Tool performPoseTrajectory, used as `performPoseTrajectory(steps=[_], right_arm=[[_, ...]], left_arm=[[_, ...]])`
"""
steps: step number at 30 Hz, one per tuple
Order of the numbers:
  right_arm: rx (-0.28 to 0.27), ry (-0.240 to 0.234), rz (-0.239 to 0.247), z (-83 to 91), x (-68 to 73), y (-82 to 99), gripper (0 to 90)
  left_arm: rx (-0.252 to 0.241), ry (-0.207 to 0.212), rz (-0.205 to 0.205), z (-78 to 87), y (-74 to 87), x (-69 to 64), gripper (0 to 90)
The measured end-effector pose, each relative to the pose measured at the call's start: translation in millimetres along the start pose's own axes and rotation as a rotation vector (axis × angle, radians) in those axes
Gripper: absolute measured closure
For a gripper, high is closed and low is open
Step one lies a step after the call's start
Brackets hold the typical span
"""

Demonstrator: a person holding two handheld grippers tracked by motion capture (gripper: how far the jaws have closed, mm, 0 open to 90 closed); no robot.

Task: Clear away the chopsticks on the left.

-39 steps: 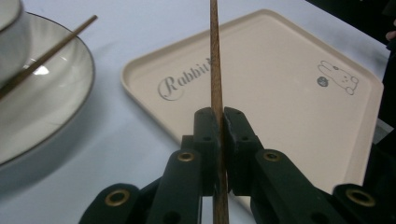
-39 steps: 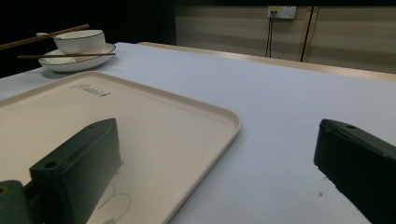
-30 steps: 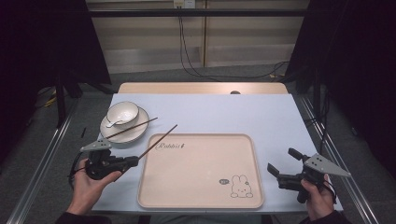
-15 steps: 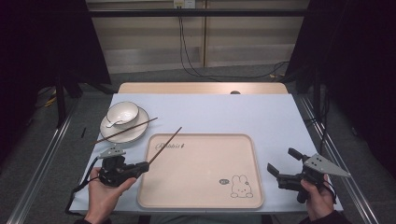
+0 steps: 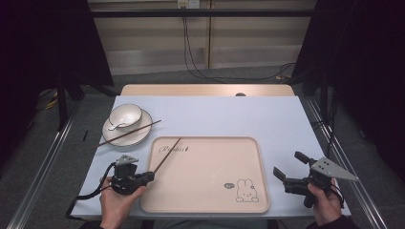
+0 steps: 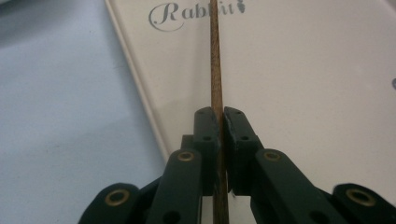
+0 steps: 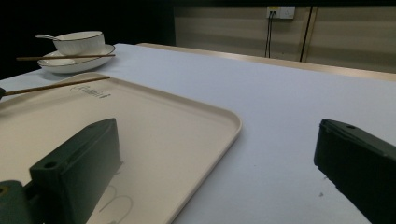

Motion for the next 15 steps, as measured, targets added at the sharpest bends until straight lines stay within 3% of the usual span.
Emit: performPoseTrajectory(steps=[7,15], right_arm=[[0.002,0.002,0.0,0.0,0.4,0.0,0.4],[-0.002,-0.002,0.003,-0.2,0.4,-0.2,0.4]], left_arm=[[0.026,-0.023,0.029,-8.6,-0.3,1.6,84.5],[0.044,-0.021,0.062,-15.5,2.6,0.2,84.5]])
Point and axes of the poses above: each handheld gripper's, and its own axes: z roughly backward along the jaws, y roughly out of its underside, x roughly to its left, the point moved 2 cm from there along -z, roughly forward along the jaws, and after that the axes turned 11 degrees about y, right-handed, at the moved point
